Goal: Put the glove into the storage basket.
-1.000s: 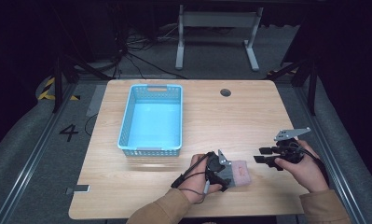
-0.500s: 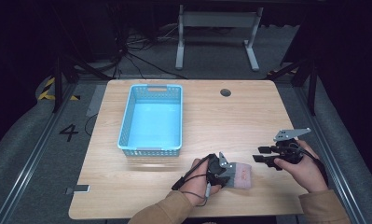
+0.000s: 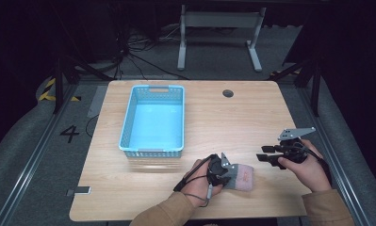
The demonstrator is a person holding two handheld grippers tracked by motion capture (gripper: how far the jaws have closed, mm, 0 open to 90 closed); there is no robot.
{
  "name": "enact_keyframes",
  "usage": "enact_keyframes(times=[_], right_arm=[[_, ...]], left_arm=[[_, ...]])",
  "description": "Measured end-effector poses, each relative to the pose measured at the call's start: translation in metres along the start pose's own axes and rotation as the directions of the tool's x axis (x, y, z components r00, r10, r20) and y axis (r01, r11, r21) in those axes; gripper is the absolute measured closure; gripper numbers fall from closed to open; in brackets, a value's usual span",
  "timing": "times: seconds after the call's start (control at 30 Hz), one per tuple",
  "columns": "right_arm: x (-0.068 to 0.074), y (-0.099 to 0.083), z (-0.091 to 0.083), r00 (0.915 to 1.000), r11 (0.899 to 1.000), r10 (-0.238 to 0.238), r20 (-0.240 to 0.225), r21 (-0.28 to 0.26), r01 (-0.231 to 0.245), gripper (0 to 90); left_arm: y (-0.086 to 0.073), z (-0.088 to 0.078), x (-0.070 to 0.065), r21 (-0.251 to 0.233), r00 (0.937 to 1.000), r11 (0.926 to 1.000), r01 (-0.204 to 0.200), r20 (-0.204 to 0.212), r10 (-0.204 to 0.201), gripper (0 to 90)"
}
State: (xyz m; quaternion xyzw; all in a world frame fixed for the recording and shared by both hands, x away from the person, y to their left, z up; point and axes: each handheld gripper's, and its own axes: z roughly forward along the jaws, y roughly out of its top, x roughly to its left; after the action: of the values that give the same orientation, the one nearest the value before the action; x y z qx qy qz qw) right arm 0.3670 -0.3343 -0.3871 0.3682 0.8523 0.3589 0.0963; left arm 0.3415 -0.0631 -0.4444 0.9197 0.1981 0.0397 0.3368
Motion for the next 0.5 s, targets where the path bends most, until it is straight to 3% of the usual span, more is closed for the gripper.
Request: enact_keyframes(times=[0.27, 0.5], right_arm=[[-0.004, 0.008, 0.003, 1.0000, 1.000, -0.008, -0.004, -0.005, 0.008, 56.5], [-0.008, 0.016, 0.010, 0.9999, 1.000, -0.013, -0.010, 0.001, 0.013, 56.7]], left_arm=[[-0.001, -0.022, 0.004, -0.003, 1.0000, 1.0000, 0.002, -0.007, -0.002, 70.4], [0.000, -0.048, 0.011, -0.038, 0.9998, 0.9991, 0.020, -0.005, -0.021, 70.2]])
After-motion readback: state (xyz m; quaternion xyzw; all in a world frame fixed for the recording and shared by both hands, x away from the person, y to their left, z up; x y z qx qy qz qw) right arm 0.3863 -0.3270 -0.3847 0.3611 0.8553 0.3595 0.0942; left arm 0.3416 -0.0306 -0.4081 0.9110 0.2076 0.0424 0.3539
